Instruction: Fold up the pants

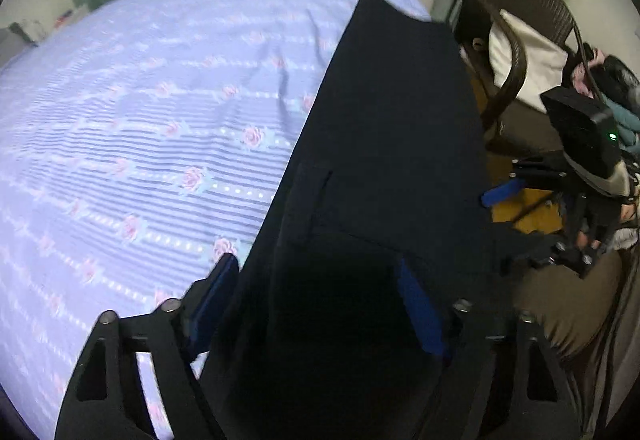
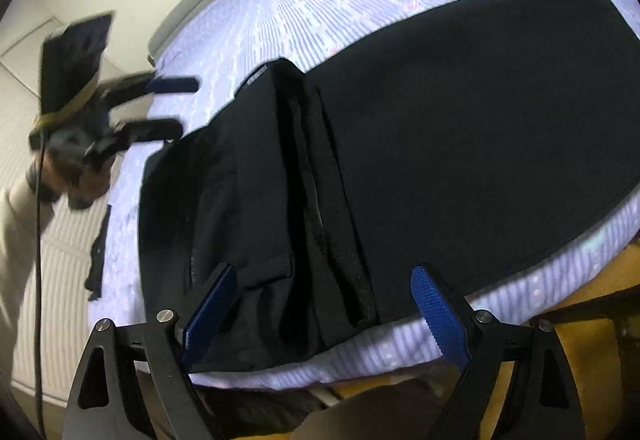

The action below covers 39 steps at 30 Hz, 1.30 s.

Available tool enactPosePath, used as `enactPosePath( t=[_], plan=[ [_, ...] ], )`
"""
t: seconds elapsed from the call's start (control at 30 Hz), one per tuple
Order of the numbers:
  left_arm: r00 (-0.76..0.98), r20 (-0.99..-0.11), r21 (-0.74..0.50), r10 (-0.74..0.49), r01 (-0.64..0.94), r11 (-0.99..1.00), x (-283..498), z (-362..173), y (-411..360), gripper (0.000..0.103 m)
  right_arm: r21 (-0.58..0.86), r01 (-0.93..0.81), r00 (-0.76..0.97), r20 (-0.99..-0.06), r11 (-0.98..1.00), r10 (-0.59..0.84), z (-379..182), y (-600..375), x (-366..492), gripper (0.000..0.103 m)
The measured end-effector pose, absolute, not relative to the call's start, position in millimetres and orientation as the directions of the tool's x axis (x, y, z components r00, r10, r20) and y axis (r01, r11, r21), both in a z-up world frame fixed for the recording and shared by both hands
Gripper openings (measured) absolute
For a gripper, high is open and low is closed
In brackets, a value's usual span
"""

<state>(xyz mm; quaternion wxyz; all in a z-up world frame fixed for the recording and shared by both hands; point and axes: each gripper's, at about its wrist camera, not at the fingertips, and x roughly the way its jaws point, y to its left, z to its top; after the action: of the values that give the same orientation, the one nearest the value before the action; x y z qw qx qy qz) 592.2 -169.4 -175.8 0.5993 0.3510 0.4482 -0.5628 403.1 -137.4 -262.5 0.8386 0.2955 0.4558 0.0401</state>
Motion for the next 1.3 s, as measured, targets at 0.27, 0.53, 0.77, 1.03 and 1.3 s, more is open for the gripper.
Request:
enactPosePath(
  t=[0.27, 0.53, 0.77, 1.03, 1.3],
  plan=[
    [-0.149, -0.955, -0.178, -0.258, 0.980, 0.092, 597.4, -221.6, -189.6, 0.069, 0.544, 0.144, 0.529, -0.748, 0.827, 0.400, -276.6, -128.4, 417.8, 0.074],
    [-0.123, -0.952, -0.152, -0.281, 0.985, 0.084, 592.1, -210.0, -182.0, 0.046, 0.490, 0.076, 0.571, -0.736, 0.869, 0.365, -259.2, -118.1, 414.6, 0.035],
    [-0.103, -0.943, -0.126, -0.315, 0.990, 0.054, 588.0, -192.1, -198.2, 0.037, 0.555, 0.071, 0.617, -0.677, 0.829, 0.400, -244.1, -133.4, 402.7, 0.022],
    [-0.083, -0.953, -0.096, -0.290, 0.995, 0.033, 588.4, -190.8, -240.1, 0.039, 0.533, 0.111, 0.663, -0.669, 0.839, 0.337, -232.3, -174.0, 387.4, 0.021],
    [-0.059, -0.921, -0.096, -0.385, 0.992, 0.078, 586.7, -194.0, -241.2, 0.067, 0.486, 0.201, 0.643, -0.720, 0.851, 0.260, -248.1, -180.2, 384.9, 0.047]
  ],
)
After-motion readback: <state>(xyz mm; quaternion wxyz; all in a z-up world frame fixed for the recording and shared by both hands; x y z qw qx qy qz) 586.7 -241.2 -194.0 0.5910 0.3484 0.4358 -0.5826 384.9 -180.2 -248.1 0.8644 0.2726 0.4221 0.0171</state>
